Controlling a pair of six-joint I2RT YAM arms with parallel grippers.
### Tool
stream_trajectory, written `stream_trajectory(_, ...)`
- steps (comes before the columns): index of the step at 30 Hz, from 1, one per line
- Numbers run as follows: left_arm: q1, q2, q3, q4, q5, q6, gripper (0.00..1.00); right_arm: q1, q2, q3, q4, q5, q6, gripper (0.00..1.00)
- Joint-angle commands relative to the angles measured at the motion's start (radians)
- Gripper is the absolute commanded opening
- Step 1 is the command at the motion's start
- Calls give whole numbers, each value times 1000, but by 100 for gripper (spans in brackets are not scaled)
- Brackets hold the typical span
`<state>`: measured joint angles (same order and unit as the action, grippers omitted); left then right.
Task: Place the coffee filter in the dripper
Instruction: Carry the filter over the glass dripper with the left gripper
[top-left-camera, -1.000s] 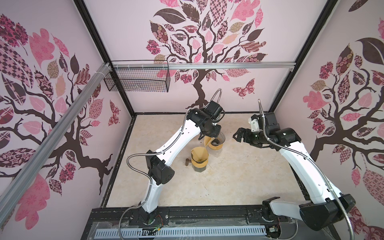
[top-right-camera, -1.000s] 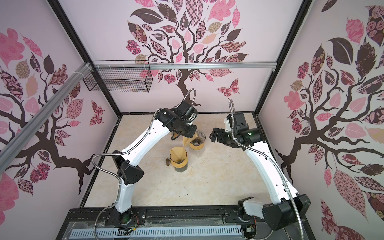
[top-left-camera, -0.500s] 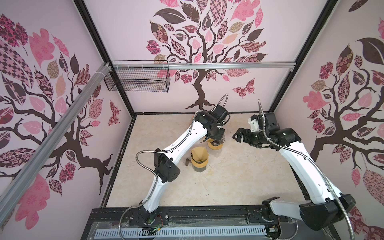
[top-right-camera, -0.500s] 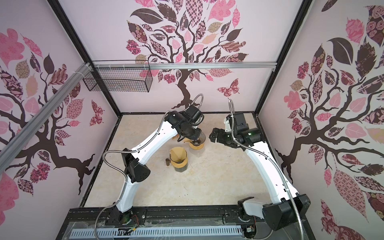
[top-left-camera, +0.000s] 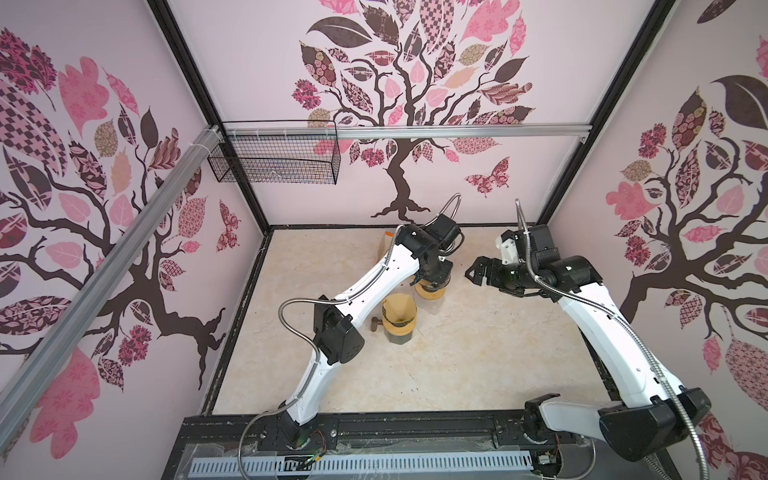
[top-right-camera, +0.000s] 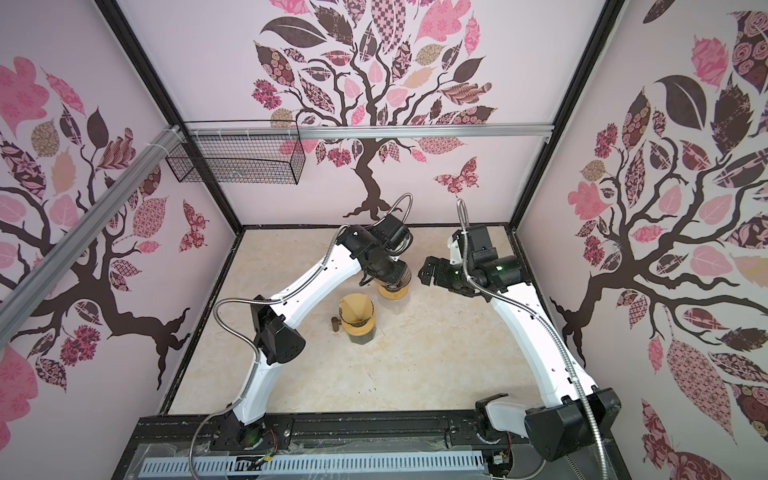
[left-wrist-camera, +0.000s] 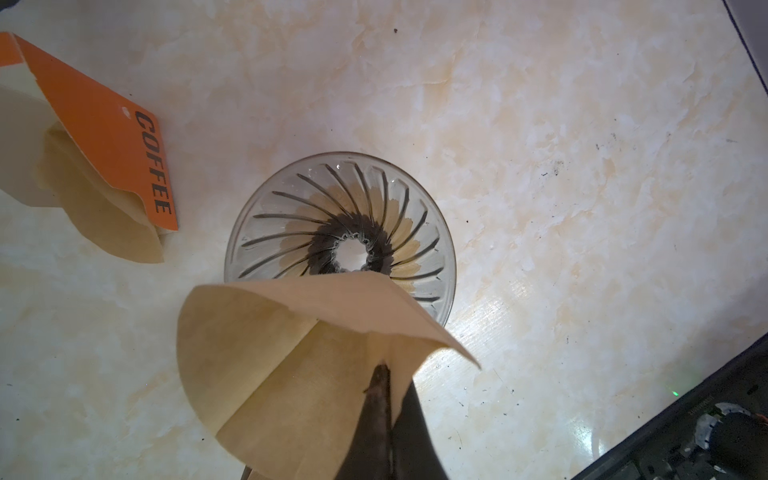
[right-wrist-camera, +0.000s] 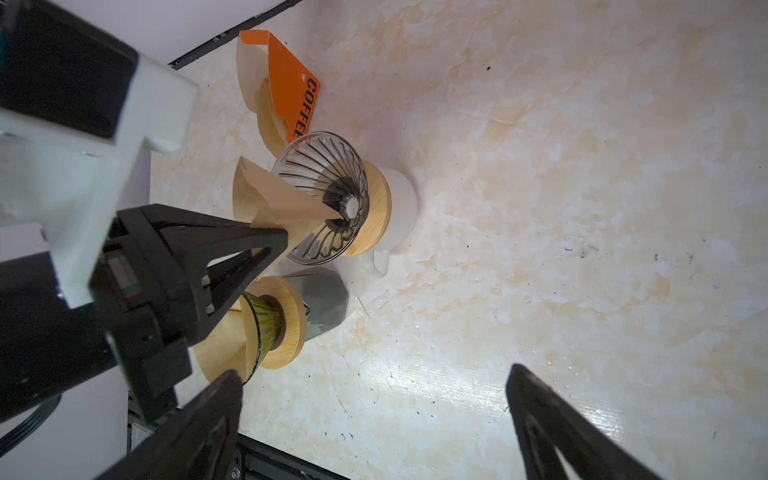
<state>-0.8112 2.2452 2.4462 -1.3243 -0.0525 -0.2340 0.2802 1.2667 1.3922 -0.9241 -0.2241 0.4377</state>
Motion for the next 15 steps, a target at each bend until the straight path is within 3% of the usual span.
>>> stream_trajectory(1, -13, 25, 32, 11, 9, 13, 0, 7, -14, 11, -27, 8, -9, 100)
stream_trajectory(6, -16, 34, 31, 12, 8, 12, 0, 7, -15, 9, -27, 10, -10, 100)
stream_trajectory(15, -16, 0, 24, 26, 10, 2, 18, 8, -13, 14, -34, 33, -14, 100)
